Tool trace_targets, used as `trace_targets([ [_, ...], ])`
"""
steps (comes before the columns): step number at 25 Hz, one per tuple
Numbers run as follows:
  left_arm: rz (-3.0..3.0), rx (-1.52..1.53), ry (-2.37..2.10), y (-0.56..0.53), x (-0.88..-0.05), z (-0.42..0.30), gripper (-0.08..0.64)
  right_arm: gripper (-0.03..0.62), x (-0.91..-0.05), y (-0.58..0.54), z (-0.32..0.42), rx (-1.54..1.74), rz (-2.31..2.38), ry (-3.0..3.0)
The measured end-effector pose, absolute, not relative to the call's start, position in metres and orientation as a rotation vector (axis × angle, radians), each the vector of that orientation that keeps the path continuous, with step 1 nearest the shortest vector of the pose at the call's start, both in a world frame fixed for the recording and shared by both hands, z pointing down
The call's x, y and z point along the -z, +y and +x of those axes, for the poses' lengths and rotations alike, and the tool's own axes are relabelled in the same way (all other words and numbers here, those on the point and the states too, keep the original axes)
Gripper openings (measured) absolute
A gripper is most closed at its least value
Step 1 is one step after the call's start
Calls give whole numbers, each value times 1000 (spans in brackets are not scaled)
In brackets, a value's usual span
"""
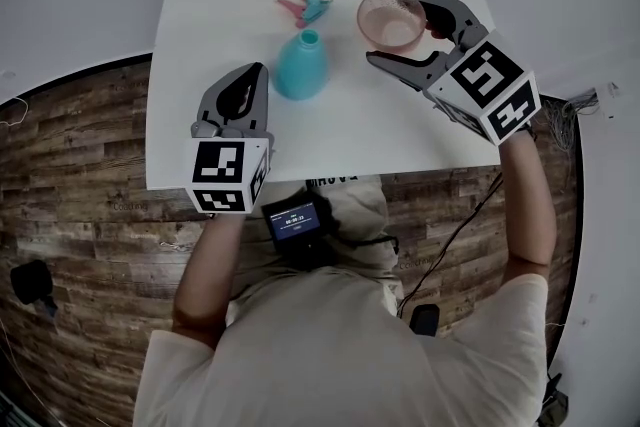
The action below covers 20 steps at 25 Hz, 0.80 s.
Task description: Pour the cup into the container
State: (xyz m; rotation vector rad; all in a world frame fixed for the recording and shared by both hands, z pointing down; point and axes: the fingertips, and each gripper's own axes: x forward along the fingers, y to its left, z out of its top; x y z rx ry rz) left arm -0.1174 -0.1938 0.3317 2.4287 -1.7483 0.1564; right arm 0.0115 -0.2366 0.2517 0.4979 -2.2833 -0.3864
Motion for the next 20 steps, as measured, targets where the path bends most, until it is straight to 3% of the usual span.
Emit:
trace_targets([
  [20, 2431, -156, -1749, -194, -332, -115, 10, 367, -256, -238, -15, 514, 417, -2140],
])
